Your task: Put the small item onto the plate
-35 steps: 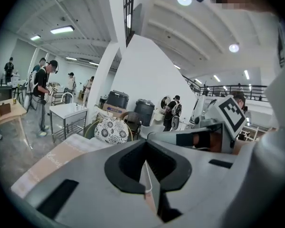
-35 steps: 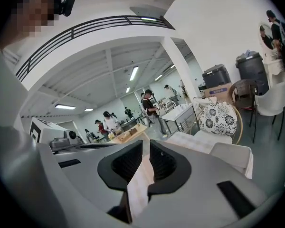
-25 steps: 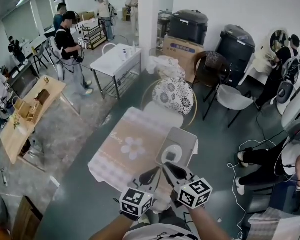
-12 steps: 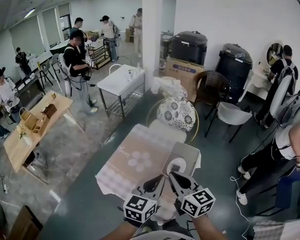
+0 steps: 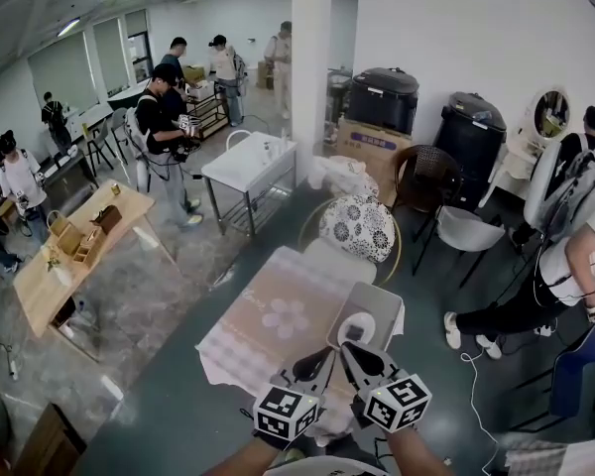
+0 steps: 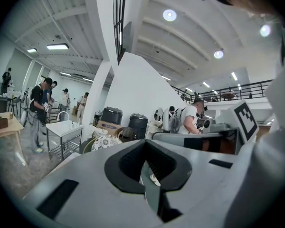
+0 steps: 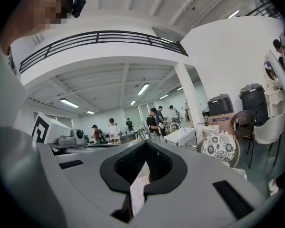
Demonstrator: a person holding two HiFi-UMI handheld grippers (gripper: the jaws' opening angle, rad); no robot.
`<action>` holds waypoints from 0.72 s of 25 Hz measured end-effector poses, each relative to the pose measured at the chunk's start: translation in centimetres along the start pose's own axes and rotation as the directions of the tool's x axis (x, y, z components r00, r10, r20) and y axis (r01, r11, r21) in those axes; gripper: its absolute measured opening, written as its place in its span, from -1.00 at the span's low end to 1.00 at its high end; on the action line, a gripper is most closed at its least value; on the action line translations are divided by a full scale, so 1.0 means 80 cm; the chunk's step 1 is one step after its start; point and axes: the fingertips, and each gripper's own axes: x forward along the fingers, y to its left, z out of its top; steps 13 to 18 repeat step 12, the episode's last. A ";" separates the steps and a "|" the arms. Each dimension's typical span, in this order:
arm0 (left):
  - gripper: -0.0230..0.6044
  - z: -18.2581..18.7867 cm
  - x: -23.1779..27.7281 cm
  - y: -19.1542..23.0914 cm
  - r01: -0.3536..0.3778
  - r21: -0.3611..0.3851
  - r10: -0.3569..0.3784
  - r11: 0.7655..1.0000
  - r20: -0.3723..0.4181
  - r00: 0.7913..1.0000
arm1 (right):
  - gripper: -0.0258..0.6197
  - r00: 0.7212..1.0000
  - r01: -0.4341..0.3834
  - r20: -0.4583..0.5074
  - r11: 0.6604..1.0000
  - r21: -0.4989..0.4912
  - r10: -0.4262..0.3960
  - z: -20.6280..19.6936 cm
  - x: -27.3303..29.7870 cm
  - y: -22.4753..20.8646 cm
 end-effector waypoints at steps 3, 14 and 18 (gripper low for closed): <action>-0.91 -0.005 0.001 -0.005 0.002 -0.003 -0.002 1.000 -0.007 1.000 | -0.88 1.000 0.005 -0.004 1.000 0.005 -0.005 -0.003 -0.004 -0.003; -0.91 -0.009 0.023 -0.010 0.002 0.001 -0.002 1.000 -0.019 1.000 | -0.88 1.000 0.005 -0.008 1.000 0.014 -0.005 -0.005 -0.005 -0.025; -0.91 -0.009 0.023 -0.010 0.002 0.001 -0.002 1.000 -0.019 1.000 | -0.88 1.000 0.005 -0.008 1.000 0.014 -0.005 -0.005 -0.005 -0.025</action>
